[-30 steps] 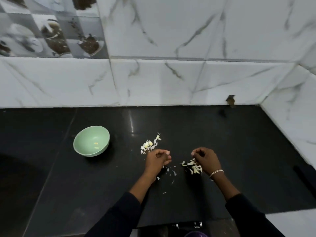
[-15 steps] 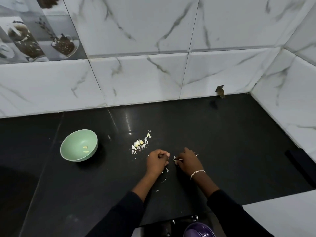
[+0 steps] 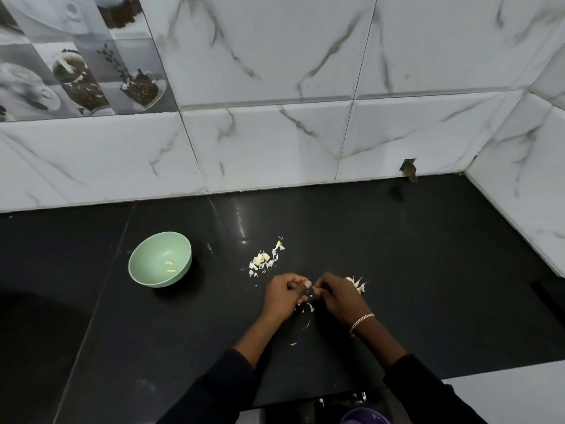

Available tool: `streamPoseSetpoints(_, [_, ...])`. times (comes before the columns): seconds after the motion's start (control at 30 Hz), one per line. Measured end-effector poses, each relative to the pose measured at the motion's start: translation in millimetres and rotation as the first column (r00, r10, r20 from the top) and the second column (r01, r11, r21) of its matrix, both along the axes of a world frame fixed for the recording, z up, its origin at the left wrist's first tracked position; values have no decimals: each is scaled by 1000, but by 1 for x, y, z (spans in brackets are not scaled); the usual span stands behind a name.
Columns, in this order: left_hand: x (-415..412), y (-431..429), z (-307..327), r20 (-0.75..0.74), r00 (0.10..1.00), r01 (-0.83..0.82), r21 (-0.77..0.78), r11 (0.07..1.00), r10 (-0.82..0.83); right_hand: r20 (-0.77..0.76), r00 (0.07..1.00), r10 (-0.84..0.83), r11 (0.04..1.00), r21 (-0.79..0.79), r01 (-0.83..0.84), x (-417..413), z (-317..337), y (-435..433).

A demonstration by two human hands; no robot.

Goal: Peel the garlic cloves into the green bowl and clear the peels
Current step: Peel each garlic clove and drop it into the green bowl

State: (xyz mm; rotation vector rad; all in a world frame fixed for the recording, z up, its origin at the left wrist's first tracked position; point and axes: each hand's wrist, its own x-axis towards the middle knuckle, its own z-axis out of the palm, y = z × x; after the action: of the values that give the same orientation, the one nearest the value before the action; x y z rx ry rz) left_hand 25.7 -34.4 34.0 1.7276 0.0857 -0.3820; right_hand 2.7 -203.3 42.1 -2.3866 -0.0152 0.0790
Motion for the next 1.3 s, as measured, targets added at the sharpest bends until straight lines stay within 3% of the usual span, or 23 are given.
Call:
streamPoseSetpoints(0.13, [-2, 7, 11, -48, 999, 17, -157, 988, -25, 16, 1000, 7, 980, 199, -10, 0, 17, 8])
streamPoseSetpoints(0.27, [0, 17, 19, -52, 998, 10, -181, 983, -19, 47, 999, -14, 964, 266, 1, 1, 26, 12])
streamPoseSetpoints(0.4, [1, 25, 24, -27, 1000, -6, -93, 996, 3, 70, 997, -41, 952, 304, 18, 5, 31, 22])
streamPoseSetpoints(0.5, [1, 27, 27, 84, 996, -27, 56, 998, 22, 63, 997, -52, 958, 284, 32, 7, 35, 28])
streamPoseSetpoints(0.63, [0, 29, 31, 266, 964, -107, 321, 941, 19, 41, 999, -9, 975, 220, 0, 10, 37, 34])
streamPoseSetpoints(0.73, [-4, 30, 33, 327, 945, -122, 420, 899, -25, 49, 999, 13, 990, 143, -20, 12, 38, 36])
streamPoseSetpoints(0.97, [-9, 32, 39, 424, 890, -82, 511, 856, -168, 56, 998, 9, 993, 117, -16, 13, 40, 38])
streamPoseSetpoints(1.13, [-11, 32, 37, 431, 889, -79, 470, 879, -151, 30, 999, -34, 983, 183, 28, 12, 40, 41])
streamPoseSetpoints(1.3, [-8, 31, 35, 384, 920, -81, 379, 922, -77, -79, 996, -47, 911, 404, 75, 12, 37, 43])
